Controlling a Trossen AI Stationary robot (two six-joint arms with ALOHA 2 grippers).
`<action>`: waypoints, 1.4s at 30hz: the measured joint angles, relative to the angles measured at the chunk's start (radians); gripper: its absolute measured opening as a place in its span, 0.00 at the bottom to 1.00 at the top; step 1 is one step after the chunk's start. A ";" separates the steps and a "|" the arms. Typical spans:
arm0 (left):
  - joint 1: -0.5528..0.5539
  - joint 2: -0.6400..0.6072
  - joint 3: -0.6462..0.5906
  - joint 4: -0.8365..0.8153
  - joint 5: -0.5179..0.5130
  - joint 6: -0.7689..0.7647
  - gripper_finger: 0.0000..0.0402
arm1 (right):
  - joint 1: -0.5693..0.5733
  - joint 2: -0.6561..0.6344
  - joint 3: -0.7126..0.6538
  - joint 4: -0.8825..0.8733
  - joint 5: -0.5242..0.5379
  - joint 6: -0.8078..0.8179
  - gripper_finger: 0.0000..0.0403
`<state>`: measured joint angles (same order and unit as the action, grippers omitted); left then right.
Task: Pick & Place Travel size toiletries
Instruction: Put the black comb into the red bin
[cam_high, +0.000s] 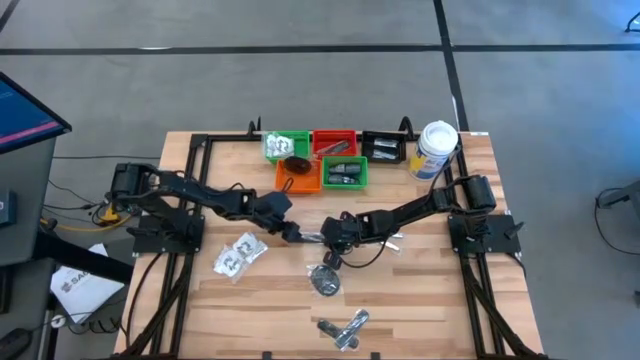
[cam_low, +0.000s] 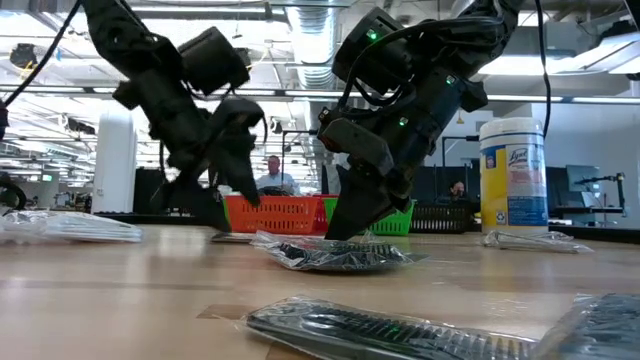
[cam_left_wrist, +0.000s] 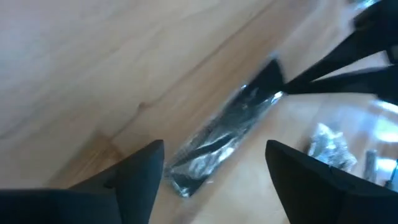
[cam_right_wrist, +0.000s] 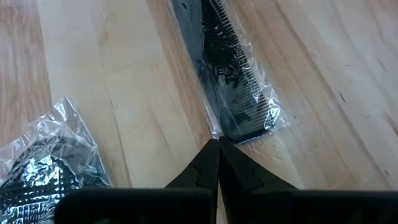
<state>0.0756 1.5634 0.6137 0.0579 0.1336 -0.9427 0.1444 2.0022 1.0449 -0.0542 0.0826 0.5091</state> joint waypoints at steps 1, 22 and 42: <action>0.003 0.021 0.000 0.013 0.019 0.002 0.69 | 0.000 0.000 0.000 0.000 0.000 0.000 0.00; -0.018 0.088 -0.001 0.141 0.222 0.083 0.55 | -0.002 0.000 0.000 0.000 0.017 0.033 0.00; -0.071 0.162 0.004 0.227 0.202 0.074 0.39 | 0.000 0.000 -0.001 0.003 0.030 0.094 0.00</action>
<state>0.0045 1.7252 0.6174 0.2847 0.3355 -0.8684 0.1440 2.0026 1.0439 -0.0509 0.1126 0.6033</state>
